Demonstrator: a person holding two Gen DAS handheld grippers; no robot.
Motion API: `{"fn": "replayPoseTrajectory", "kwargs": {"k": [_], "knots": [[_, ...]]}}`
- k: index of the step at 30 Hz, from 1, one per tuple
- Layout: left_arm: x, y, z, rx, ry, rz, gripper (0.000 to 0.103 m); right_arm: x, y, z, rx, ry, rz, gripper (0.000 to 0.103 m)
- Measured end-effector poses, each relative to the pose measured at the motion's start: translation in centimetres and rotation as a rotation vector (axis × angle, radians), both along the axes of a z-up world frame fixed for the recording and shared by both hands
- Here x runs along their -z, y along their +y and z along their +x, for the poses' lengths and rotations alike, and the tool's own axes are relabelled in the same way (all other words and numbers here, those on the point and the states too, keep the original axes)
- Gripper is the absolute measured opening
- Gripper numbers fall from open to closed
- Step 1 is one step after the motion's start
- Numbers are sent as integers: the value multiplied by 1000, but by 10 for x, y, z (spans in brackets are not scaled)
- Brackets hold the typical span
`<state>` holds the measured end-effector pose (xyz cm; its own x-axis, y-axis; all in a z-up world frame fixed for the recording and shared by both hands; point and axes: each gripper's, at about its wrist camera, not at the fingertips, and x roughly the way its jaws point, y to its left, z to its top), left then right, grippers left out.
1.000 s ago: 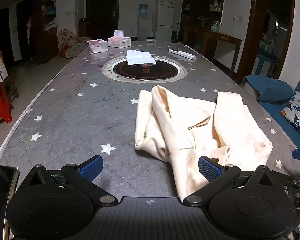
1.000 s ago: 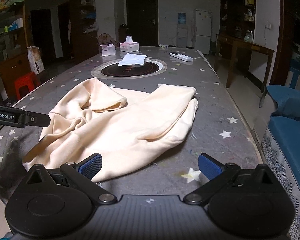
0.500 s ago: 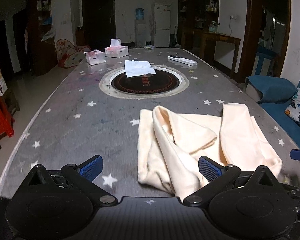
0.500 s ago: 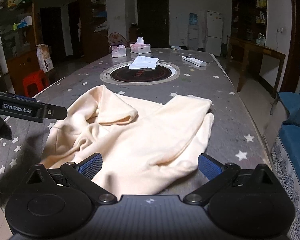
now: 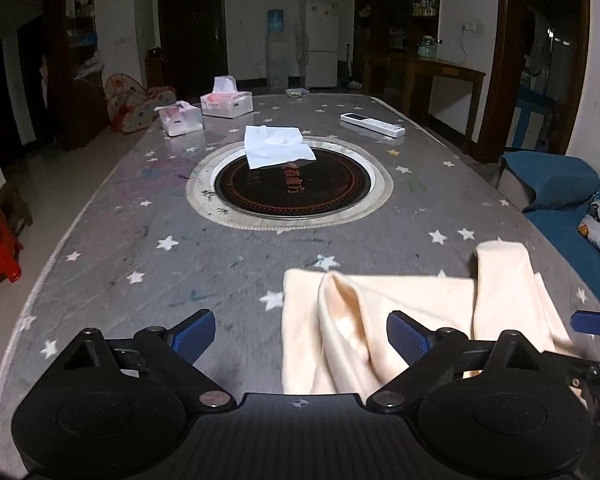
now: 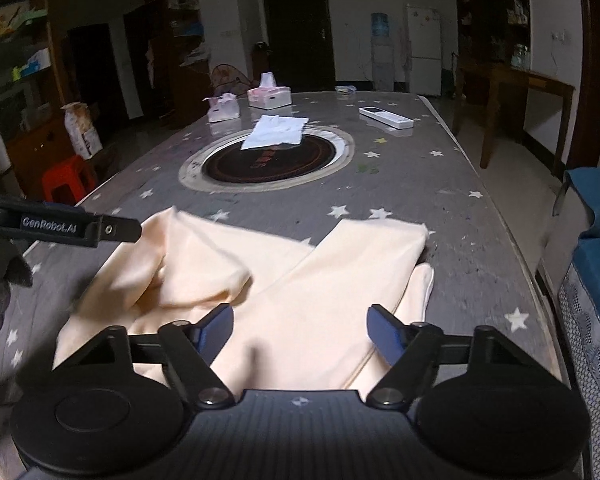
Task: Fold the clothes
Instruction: 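Move both grippers toward the crumpled cream sweatshirt, then grasp the sweatshirt edge with the left gripper while the right gripper grasps too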
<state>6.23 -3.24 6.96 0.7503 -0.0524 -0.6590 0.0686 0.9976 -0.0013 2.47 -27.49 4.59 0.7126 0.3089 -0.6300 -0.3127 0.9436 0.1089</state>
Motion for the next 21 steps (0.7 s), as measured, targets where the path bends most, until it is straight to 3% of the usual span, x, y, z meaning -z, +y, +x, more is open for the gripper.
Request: {"fn": "replayPoseTrajectory", "kwargs": {"k": [7,10,13,15,17,21], "knots": [[4,-7,33,40,17,5,94,3,3,46,9,34,13,60],[9,-11,45,60,38,3,85,6,7,64,12,54,29,53],[17,-12,53,80,73,-15,66,10,12,78,18,72,30,47],[22,-11,56,91,94,-34,41,14,16,85,20,94,19,43],[25,-8,57,98,109,-56,23,19,19,87,22,108,-3,37],[23,-2,50,102,90,-82,9,23,18,86,25,115,-11,18]]}}
